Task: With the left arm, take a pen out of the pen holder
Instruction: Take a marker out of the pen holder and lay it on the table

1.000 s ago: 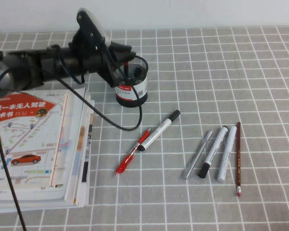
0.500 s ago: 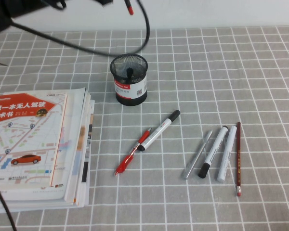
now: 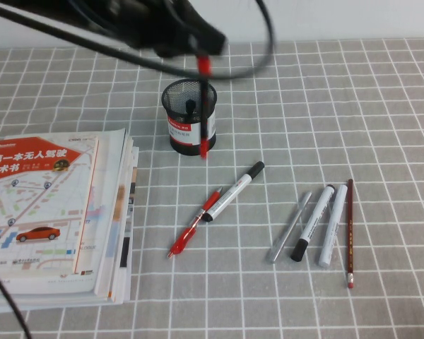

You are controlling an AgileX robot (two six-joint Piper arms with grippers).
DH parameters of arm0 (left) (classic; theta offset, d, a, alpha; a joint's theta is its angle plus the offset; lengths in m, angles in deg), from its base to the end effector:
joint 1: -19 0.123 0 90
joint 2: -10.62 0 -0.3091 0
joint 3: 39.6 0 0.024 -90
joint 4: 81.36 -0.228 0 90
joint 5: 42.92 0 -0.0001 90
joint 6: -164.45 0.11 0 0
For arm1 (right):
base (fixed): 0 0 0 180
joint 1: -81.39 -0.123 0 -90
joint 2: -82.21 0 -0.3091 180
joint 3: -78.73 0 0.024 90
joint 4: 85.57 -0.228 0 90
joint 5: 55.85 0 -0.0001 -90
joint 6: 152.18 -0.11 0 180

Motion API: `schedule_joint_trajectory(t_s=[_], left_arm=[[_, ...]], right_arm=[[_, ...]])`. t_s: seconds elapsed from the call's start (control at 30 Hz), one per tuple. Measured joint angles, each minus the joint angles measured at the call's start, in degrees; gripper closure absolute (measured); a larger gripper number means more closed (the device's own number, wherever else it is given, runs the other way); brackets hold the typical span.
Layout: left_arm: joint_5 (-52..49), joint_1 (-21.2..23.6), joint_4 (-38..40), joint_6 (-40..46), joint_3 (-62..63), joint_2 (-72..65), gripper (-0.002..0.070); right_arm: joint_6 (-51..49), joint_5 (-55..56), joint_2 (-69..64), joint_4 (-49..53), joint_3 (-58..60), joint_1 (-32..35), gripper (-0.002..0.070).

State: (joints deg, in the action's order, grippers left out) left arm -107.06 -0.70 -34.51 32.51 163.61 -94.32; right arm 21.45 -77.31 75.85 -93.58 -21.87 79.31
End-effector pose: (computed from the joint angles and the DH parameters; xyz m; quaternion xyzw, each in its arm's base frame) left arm 0.3136 -0.1890 0.4181 0.4385 0.7621 -0.3149 0.3573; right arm 0.0232 0.0065 0.1658 0.0672 0.8011 0.1026 0.5859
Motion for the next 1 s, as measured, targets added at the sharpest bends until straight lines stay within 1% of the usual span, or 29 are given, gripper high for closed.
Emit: schedule_joint_trajectory(t_s=[0.07,0.2,0.3,0.37,0.67,1.0], left_arm=[[-1.4,-3.55,-2.44,-1.54,0.0,-1.3,0.0604],[-0.49,-9.94,-3.55,-2.97,0.0,-4.93,0.0604],[1.54,-13.58,-4.81,-4.61,0.0,-8.57,0.0604],[2.41,-14.81,-5.58,-5.65,0.0,-11.3,0.0604],[6.19,-15.72,-6.6,-8.78,0.0,-21.79,0.0604],[15.35,-16.26,-6.8,-9.14,0.0,-22.97,0.0604]], right_arm=[[0.0,0.0,0.0,0.0,0.0,0.0,0.0688],[0.0,0.0,0.0,0.0,0.0,0.0,0.0689],[0.0,0.0,0.0,0.0,0.0,0.0,0.0689],[0.0,0.0,0.0,0.0,0.0,0.0,0.0689],[0.0,0.0,0.0,0.0,0.0,0.0,0.0689],[0.0,0.0,0.0,0.0,0.0,0.0,0.0689]])
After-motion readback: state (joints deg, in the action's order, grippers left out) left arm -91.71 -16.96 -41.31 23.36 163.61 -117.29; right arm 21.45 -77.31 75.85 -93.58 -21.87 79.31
